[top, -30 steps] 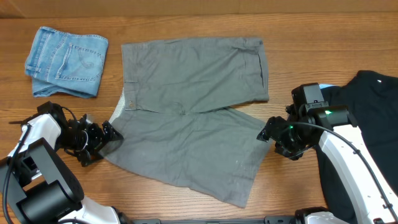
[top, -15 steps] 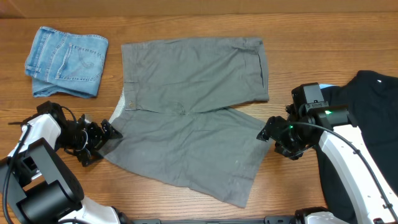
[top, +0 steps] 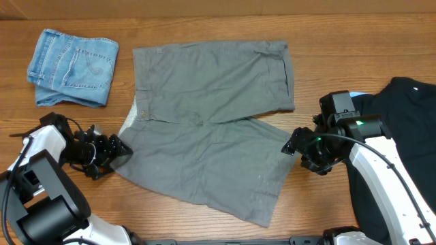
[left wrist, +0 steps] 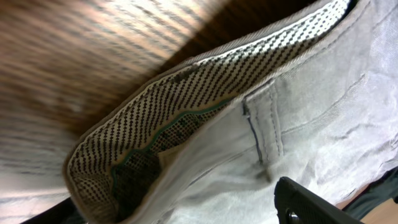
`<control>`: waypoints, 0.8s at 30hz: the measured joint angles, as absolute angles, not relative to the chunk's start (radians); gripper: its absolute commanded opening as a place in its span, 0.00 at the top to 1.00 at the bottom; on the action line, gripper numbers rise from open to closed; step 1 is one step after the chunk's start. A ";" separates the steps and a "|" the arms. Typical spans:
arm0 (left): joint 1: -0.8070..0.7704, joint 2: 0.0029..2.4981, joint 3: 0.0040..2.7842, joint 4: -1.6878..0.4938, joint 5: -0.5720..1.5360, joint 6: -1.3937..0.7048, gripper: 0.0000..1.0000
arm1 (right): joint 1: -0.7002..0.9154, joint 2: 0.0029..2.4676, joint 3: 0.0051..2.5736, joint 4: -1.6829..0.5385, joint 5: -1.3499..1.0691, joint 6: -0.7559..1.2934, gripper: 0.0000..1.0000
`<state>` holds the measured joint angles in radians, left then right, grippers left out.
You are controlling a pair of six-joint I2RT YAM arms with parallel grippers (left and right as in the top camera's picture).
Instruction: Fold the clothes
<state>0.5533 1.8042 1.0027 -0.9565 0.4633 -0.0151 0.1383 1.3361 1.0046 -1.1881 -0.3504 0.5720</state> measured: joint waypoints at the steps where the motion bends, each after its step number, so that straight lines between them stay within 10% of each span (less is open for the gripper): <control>1: 0.563 1.802 1.002 -0.957 0.458 -0.016 0.17 | 0.138 1.336 1.005 -1.188 -0.350 0.572 0.31; 10: 0.644 1.779 1.001 -0.949 0.387 -0.053 0.20 | 0.138 1.336 1.005 -1.188 -0.347 0.572 0.31; 18: 0.650 1.772 0.959 -0.918 0.367 -0.080 0.53 | 0.138 1.336 0.999 -1.185 -0.324 0.575 0.32; 24: 0.650 1.745 0.920 -0.880 0.347 -0.107 0.58 | 0.138 1.336 0.963 -1.186 -0.319 0.577 0.32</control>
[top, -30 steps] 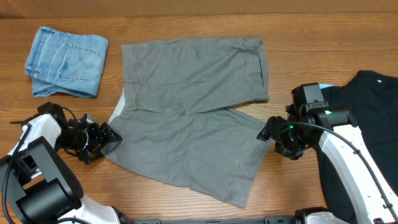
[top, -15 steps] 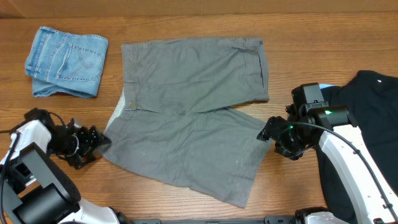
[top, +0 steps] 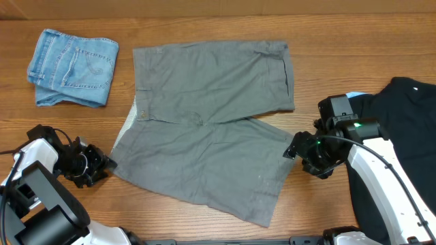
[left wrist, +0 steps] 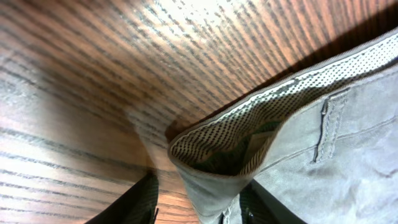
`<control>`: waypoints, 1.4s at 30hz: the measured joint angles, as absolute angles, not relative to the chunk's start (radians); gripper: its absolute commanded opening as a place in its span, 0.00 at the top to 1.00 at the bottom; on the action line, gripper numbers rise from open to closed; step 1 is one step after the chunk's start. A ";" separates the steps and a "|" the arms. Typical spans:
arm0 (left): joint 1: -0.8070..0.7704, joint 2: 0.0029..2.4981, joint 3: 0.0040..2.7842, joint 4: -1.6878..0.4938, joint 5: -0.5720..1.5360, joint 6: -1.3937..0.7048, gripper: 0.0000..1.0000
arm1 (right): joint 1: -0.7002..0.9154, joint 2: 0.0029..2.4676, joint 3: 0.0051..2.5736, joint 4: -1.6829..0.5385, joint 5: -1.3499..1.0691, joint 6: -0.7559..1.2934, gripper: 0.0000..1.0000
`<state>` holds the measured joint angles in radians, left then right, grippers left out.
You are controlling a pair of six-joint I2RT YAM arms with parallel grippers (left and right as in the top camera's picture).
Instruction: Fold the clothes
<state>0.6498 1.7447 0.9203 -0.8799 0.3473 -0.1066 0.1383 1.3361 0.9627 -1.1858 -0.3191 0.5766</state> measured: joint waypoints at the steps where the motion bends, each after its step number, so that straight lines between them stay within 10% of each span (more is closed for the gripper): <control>1: 0.650 1.743 0.918 -0.878 0.346 -0.111 0.60 | 0.138 1.336 0.961 -1.186 -0.317 0.577 0.32; 6: 0.650 1.743 0.913 -0.867 0.328 -0.133 0.75 | 0.138 1.336 0.958 -1.188 -0.304 0.595 0.32; 13: 0.650 1.743 0.910 -0.865 0.324 -0.137 0.74 | 0.138 1.336 0.822 -1.090 -0.328 0.695 0.00; 42: 0.650 1.742 0.910 -0.862 0.337 -0.151 0.67 | 0.427 1.336 0.688 -1.040 -0.388 0.934 0.05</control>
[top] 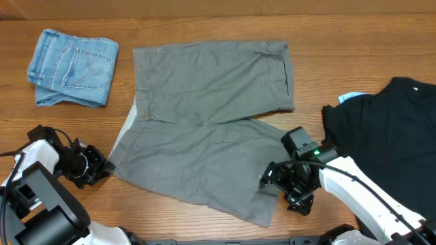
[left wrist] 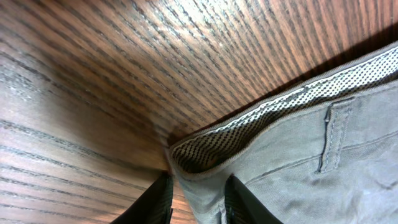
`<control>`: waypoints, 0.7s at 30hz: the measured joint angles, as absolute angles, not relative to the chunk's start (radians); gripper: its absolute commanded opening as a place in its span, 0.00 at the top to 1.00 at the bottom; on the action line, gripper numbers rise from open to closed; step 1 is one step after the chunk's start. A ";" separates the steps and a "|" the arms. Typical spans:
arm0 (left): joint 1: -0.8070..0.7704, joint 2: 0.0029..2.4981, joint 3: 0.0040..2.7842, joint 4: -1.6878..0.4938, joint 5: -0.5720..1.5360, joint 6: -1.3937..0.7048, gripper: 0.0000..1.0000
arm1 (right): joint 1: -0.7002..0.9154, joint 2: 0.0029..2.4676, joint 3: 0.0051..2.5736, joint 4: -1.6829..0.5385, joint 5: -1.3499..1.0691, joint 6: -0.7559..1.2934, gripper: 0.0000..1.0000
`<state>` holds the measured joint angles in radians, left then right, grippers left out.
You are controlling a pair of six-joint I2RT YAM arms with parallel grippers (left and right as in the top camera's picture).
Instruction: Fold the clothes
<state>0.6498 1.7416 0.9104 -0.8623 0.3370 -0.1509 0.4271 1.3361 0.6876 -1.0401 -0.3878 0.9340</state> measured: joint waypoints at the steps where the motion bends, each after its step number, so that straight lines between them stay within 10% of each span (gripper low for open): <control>1: 0.650 1.741 0.910 -0.862 0.338 -0.151 0.67 | 0.427 1.336 0.670 -1.033 -0.389 0.943 0.07; 14: 0.650 1.741 0.910 -0.861 0.342 -0.151 0.66 | 0.427 1.336 0.499 -0.955 -0.491 0.970 0.14; 21: 0.650 1.741 0.910 -0.860 0.344 -0.151 0.65 | 0.460 1.336 0.457 -0.888 -0.554 0.974 0.35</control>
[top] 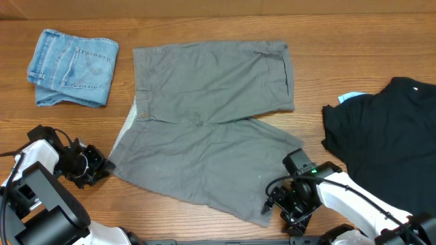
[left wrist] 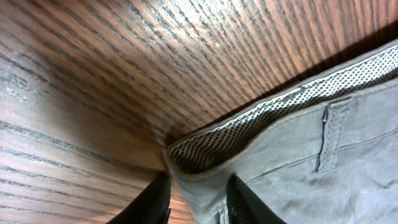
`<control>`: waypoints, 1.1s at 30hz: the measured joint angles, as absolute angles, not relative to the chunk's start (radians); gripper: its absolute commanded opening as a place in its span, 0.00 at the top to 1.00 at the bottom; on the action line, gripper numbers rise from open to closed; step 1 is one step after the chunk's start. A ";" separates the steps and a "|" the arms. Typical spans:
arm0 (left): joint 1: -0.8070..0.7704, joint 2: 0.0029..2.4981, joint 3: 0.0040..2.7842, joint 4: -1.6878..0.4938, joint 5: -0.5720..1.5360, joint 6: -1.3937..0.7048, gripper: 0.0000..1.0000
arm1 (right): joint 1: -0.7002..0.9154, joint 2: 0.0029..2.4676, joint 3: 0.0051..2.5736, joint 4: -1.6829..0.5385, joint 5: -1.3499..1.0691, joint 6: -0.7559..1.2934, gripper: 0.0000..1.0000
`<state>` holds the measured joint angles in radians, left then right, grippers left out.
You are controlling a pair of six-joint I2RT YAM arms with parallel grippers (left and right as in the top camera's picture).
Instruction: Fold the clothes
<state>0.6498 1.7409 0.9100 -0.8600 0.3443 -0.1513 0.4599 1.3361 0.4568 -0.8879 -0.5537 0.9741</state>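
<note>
Grey-green shorts (top: 204, 122) lie spread flat on the table, waistband to the left and legs to the right. My left gripper (top: 103, 165) sits at the waistband's near-left corner. In the left wrist view that gripper (left wrist: 196, 202) is shut on the corner, whose dotted lining (left wrist: 249, 134) shows above the black fingers (left wrist: 155, 200). My right gripper (top: 272, 203) is at the front corner of the near leg's hem, touching the cloth edge. Whether its jaws are open or shut does not show from above.
Folded blue jeans (top: 73, 67) lie at the back left. A black garment (top: 388, 143) is heaped at the right, a light-blue scrap (top: 349, 97) peeking from its back edge. Bare wooden table (top: 340, 41) lies around the shorts.
My right gripper has moved nearer the table's front, from the near leg's hem to its front corner. The left gripper still pinches the waistband corner.
First my left gripper was at the waistband and my right at the near leg's far hem corner. Then the left stood at the waistband's near corner with fingers wide astride it, and later narrowed onto it. The right now sits further forward along the hem, at its front corner.
</note>
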 measured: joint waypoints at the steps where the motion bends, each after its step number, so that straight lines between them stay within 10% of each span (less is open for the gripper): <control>1: 0.650 1.741 0.910 -0.860 0.344 -0.151 0.65 | 0.473 1.336 0.456 -0.870 -0.564 0.974 0.37; 18: 0.650 1.741 0.910 -0.860 0.345 -0.151 0.66 | 0.566 1.336 0.454 -0.795 -0.576 1.056 0.90; 20: 0.650 1.741 0.910 -0.860 0.345 -0.151 0.66 | 0.566 1.336 0.454 -0.794 -0.564 1.066 0.87; 22: 0.650 1.741 0.910 -0.860 0.345 -0.151 0.66 | 0.566 1.336 0.454 -0.795 -0.550 1.069 0.55; 24: 0.650 1.741 0.910 -0.860 0.345 -0.151 0.66 | 0.566 1.336 0.454 -0.811 -0.543 1.071 0.46; 33: 0.650 1.741 0.910 -0.860 0.347 -0.151 0.65 | 0.566 1.336 0.452 -0.817 -0.537 1.078 0.62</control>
